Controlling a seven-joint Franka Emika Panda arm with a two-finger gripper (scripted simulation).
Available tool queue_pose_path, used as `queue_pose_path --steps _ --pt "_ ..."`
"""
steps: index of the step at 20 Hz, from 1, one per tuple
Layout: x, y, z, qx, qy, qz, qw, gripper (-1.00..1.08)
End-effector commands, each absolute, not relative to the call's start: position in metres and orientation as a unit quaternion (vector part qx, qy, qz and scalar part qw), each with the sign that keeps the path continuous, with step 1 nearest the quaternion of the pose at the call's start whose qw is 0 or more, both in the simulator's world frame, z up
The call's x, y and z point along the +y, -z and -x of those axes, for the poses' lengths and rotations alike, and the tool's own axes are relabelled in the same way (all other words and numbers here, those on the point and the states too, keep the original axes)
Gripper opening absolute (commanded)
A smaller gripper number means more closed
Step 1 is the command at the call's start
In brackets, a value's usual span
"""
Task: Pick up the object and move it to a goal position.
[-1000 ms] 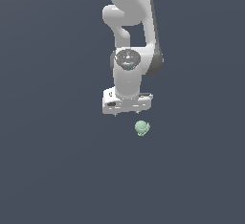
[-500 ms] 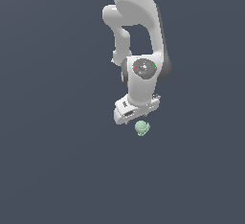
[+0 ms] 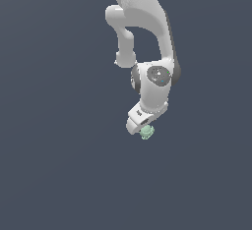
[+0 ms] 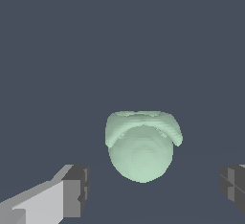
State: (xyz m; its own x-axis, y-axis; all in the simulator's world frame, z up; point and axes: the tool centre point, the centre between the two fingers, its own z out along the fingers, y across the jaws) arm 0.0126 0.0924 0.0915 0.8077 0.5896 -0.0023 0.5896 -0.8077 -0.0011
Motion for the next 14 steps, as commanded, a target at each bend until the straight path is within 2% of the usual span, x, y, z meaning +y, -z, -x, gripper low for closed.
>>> queue_pose_path --steps 1,8,14 --pt "0.095 -0.09 -0.013 -0.32 0.0 0.947 0.0 1.0" --pt "0.095 -0.084 -0.013 -0.32 0.0 0.947 0.0 1.0" --pt "0.096 -0.054 -0.012 -0.322 0.0 0.947 0.0 1.0"
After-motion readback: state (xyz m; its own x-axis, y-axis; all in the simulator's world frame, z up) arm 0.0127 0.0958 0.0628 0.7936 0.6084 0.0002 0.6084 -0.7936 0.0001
